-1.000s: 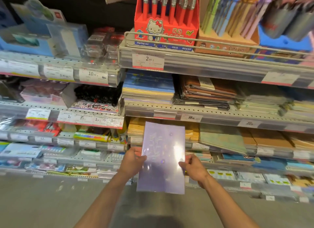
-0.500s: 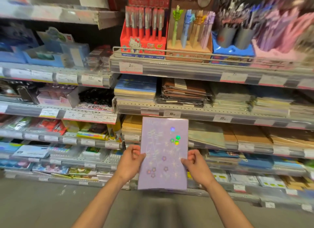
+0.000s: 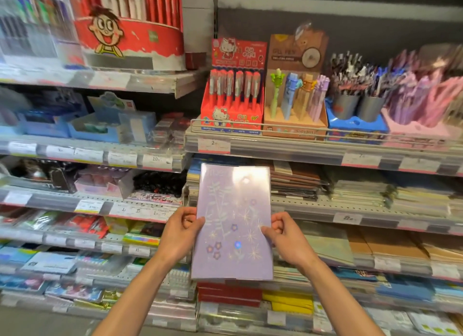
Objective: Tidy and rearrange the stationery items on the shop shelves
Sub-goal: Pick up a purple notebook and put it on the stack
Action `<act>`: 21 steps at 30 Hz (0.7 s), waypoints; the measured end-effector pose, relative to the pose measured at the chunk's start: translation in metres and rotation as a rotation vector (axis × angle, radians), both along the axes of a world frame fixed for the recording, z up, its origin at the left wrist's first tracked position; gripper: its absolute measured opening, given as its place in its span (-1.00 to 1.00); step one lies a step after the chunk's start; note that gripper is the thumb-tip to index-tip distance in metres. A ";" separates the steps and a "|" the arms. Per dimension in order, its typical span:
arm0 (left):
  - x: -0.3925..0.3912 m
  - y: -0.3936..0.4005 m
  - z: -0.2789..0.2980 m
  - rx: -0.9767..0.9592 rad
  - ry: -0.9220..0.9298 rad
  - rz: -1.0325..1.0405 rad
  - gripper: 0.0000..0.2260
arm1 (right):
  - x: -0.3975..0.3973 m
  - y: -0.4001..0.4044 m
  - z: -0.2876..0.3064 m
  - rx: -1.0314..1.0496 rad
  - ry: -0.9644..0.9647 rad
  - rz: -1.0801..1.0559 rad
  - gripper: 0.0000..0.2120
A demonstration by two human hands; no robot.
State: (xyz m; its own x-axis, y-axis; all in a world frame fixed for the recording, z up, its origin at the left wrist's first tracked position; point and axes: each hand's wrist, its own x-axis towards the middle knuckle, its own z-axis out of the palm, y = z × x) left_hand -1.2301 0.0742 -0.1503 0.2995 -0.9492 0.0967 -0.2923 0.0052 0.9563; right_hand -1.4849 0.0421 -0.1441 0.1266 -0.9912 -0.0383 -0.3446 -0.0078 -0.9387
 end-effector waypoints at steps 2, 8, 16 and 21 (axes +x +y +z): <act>0.012 -0.009 0.000 0.012 0.016 0.022 -0.85 | 0.012 -0.009 0.002 0.000 0.036 0.015 -0.83; 0.037 -0.044 0.002 0.027 0.116 0.058 -0.81 | 0.042 -0.038 0.005 0.002 0.037 -0.029 -0.84; 0.059 -0.069 0.020 -0.011 0.351 -0.077 -0.69 | 0.068 -0.080 0.006 0.127 -0.289 -0.218 -0.82; 0.078 -0.065 0.022 0.054 0.276 -0.220 -0.62 | 0.083 -0.100 0.014 0.160 -0.357 -0.319 -0.74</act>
State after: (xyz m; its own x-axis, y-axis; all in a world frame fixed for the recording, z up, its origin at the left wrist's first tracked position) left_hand -1.1522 0.0093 -0.1284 0.0947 -0.9954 -0.0113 -0.0208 -0.0134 0.9997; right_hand -1.4024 -0.0574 -0.1302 -0.1489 -0.9679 -0.2026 0.0366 0.1993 -0.9793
